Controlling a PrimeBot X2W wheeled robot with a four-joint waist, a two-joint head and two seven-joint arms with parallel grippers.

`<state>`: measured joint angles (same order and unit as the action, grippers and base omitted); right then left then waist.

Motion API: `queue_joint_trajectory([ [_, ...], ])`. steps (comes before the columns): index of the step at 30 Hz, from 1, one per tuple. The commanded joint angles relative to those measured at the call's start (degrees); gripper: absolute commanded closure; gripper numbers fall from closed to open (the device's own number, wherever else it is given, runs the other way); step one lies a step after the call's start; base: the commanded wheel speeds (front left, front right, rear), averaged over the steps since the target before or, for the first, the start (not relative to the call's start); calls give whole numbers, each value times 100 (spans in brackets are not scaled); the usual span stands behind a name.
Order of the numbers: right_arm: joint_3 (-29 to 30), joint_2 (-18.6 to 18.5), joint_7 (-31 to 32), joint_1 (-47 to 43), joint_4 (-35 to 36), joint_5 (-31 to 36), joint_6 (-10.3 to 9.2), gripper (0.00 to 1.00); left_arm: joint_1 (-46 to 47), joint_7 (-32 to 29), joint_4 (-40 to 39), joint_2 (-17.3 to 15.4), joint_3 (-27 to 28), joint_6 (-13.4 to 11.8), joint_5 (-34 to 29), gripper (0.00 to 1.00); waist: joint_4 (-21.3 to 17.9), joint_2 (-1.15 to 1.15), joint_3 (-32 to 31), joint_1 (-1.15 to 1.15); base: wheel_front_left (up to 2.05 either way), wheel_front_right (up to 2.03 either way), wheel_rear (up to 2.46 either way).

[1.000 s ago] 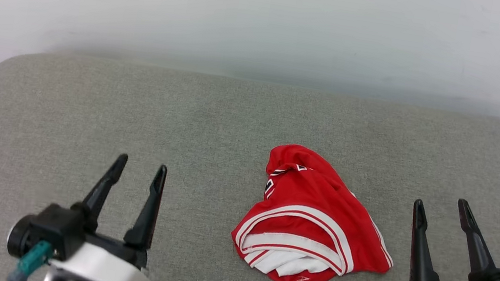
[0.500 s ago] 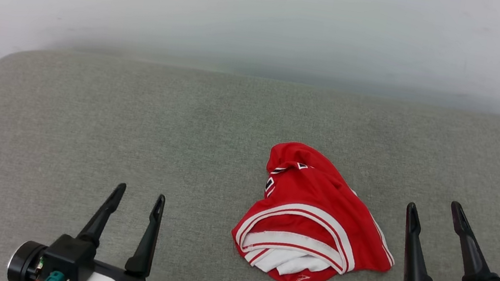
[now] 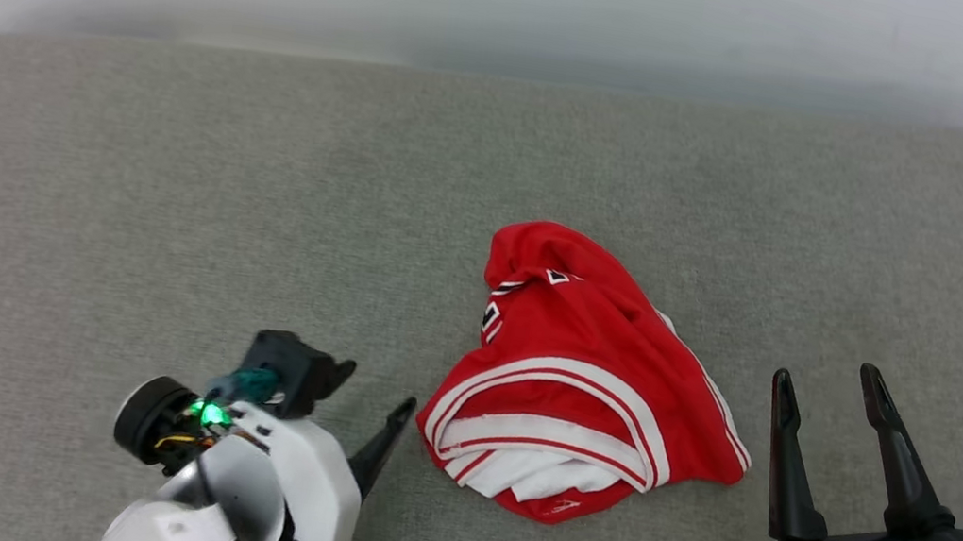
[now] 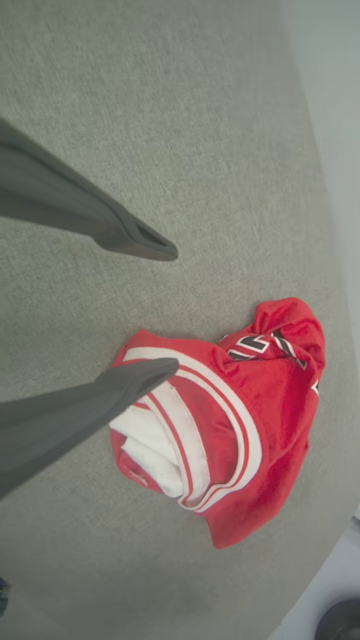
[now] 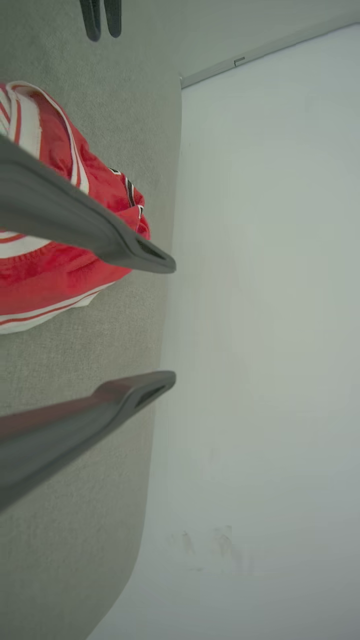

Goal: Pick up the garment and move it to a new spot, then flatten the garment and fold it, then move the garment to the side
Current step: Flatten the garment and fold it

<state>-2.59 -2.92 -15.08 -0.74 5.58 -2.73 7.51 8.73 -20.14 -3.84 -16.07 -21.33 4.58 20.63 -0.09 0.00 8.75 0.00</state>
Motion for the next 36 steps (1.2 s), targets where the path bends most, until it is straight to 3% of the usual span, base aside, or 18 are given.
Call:
queue_joint_trajectory([
  [1, -5, 8, -13, 92, 9, 44, -4, 0, 49, -107, 18, -46, -38, 28, 25, 0, -103, 0, 136, 0, 0, 0, 0],
  [8, 2, 8, -13, 228, -14, 42, -4, 0, 410, -1026, 99, -62, -376, 140, 259, 0, -294, 0, 452, 0, 0, 0, 0],
  [18, -88, 9, -13, 333, -64, 1, -4, 0, 796, -832, 654, -66, -433, 175, 185, 0, -451, 0, 706, 0, 0, 0, 0],
  [19, -84, 8, -13, 339, -69, -6, -4, 0, 806, -752, 697, -29, -427, 177, 215, 60, -453, 0, 708, 0, 0, 0, 0],
  [20, -80, 8, -13, 339, -78, -12, -4, 0, 814, -677, 750, 6, -416, 176, 249, 100, -451, 0, 705, 0, 0, 0, 0],
  [30, -82, 8, -13, 220, -239, -14, -4, 0, 636, 286, 782, -57, -209, 31, 166, 100, -229, 0, 250, 0, 0, 0, 0],
  [36, -124, 9, -13, 114, -324, -52, -4, 0, 740, 1057, 135, -215, 242, -355, -100, 100, -41, 0, -105, 0, 0, 0, 0],
])
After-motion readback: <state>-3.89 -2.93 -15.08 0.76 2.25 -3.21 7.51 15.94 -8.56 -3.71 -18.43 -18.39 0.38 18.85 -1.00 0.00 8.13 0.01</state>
